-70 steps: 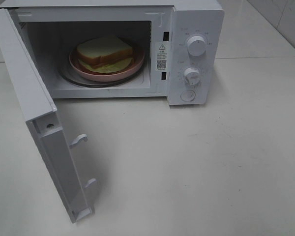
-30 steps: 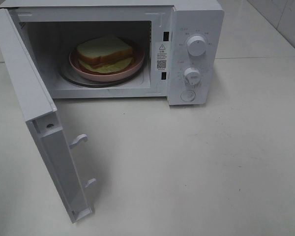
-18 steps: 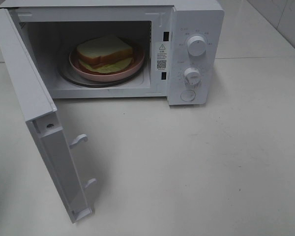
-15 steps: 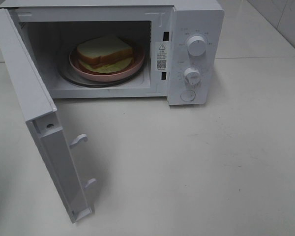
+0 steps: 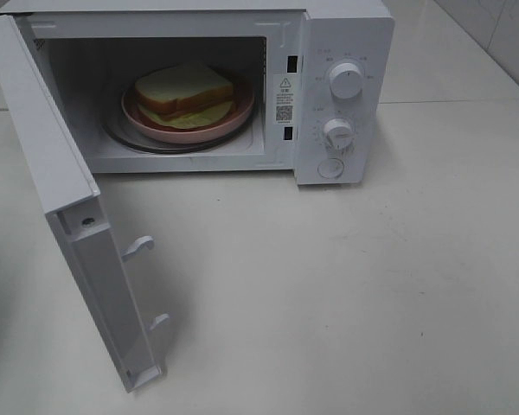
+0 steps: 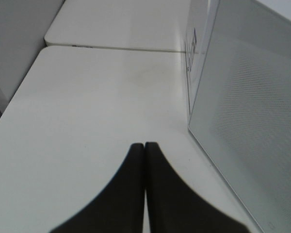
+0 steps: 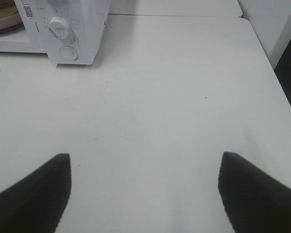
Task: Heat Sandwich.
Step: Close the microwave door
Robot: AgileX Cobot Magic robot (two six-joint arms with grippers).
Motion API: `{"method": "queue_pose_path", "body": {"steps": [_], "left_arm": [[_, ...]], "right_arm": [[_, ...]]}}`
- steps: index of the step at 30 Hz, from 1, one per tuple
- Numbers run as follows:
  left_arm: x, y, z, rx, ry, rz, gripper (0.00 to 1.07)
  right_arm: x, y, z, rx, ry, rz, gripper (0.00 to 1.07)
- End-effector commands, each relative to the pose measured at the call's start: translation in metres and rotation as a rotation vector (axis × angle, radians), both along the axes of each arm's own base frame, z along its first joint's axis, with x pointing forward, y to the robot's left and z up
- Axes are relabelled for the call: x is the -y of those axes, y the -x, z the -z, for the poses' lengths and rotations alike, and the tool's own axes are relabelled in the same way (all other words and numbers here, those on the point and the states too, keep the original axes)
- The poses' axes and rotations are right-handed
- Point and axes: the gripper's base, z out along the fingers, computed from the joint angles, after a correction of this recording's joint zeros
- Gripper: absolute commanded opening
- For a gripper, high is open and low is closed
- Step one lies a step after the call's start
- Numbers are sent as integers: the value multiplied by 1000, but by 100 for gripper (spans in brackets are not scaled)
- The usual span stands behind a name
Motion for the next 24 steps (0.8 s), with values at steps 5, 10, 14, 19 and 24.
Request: {"method": "queue_pose_path", "body": {"steps": [5, 10, 14, 19, 24], "left_arm": [[-3, -10, 19, 178, -65, -13, 0], [1, -21, 27, 238, -98, 48, 0], [9, -31, 38, 223, -115, 154, 0], [18, -42, 53, 220, -63, 255, 0], [27, -54, 65, 227, -48, 369, 0]], "right_arm": [[0, 4, -1, 38, -12, 9, 76], [0, 4, -1, 38, -12, 9, 76], [0, 4, -1, 38, -12, 9, 76], [0, 4, -1, 38, -12, 9, 76], [0, 4, -1, 38, -12, 9, 76]]}}
